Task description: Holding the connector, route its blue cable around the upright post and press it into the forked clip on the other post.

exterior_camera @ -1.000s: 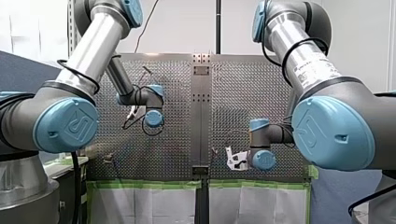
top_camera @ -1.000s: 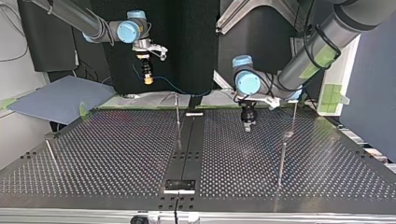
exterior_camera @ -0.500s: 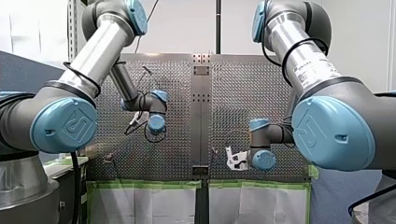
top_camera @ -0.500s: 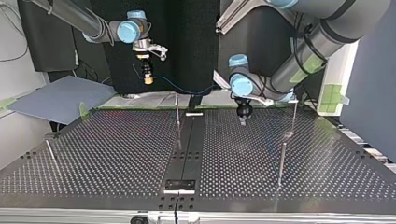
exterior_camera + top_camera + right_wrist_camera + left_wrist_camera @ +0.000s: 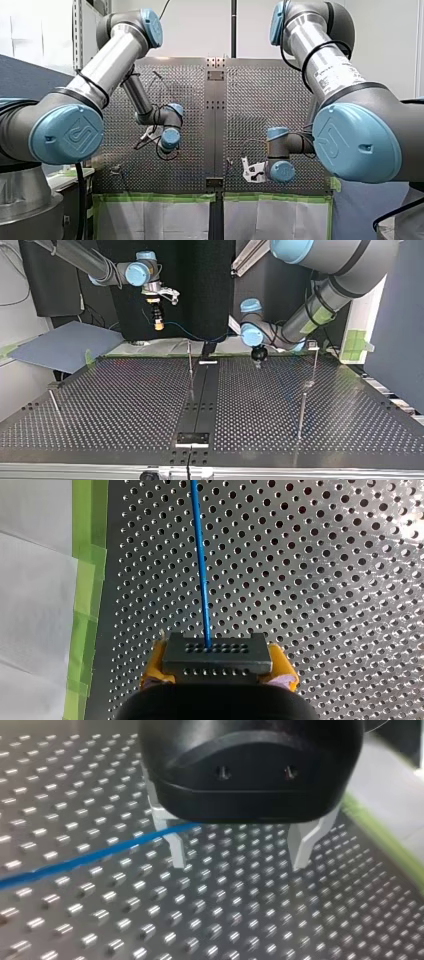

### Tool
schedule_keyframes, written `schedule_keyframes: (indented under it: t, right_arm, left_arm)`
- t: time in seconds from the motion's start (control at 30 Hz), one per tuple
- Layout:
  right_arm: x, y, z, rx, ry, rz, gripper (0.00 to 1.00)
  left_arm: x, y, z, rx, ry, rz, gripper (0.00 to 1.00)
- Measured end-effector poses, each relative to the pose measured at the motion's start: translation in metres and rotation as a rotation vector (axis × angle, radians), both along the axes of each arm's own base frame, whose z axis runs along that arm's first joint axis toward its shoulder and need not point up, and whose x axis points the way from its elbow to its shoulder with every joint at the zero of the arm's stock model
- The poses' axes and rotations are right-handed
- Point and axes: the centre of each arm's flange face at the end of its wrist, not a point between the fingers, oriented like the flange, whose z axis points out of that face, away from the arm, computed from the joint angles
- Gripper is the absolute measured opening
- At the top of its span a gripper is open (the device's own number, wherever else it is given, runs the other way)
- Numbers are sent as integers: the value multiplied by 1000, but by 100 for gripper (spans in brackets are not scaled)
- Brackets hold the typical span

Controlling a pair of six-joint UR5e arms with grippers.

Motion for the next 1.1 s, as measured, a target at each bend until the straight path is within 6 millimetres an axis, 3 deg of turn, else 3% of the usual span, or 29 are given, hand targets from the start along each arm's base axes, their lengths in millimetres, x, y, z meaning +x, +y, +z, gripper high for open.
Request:
schedule_keyframes:
  t: [0.53, 0.83, 1.1]
  right_arm:
    - [0, 0, 0, 0, 0, 0, 0]
    - [0, 0, 0, 3, 2, 0, 0]
    - [0, 0, 0, 4, 2, 0, 0]
  left_arm:
    - [-13, -3, -43, 45, 125, -5, 100]
    - [-19, -6, -55, 63, 177, -14, 100]
    - [-31, -19, -74, 62, 234, -66, 100]
